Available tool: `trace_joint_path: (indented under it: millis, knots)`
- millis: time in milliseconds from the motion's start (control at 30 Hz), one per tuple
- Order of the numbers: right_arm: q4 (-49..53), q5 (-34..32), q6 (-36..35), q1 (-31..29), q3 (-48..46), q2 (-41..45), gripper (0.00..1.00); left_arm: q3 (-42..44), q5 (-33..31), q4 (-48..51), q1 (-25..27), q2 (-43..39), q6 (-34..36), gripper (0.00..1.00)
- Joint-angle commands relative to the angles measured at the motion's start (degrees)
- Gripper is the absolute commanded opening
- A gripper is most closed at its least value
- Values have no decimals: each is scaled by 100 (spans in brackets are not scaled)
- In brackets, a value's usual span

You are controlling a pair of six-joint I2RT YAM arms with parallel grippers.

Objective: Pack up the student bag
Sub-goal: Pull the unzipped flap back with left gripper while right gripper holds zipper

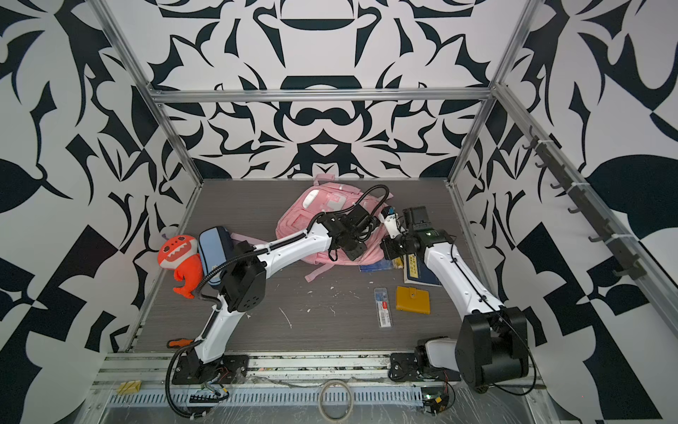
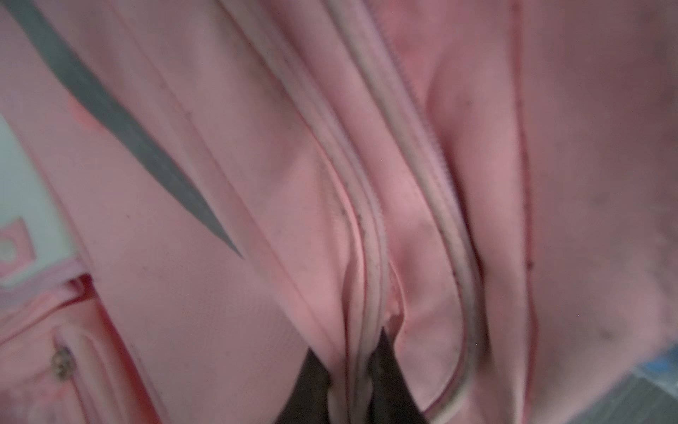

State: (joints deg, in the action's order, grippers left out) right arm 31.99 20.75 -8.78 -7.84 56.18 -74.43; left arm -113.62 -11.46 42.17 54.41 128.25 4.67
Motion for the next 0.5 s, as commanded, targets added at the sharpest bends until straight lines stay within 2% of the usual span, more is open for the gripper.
trace_joint_path:
  millis: [0,100,300,467]
  knots:
    - [-223,166,-126,36,288,361,0,106,-132,119,-130,-154,-32,0]
    - [-298,194,-227,36,92,506,0,71,248,192,-237,-366,-273,0]
    - [-511,484,-560,36,-353,941,0,47,2164,139,-965,-985,-1534,0]
    - [-233,879,-935,-84,-280,1055,0,-177,3040,-101,-1448,-1257,-2475,0]
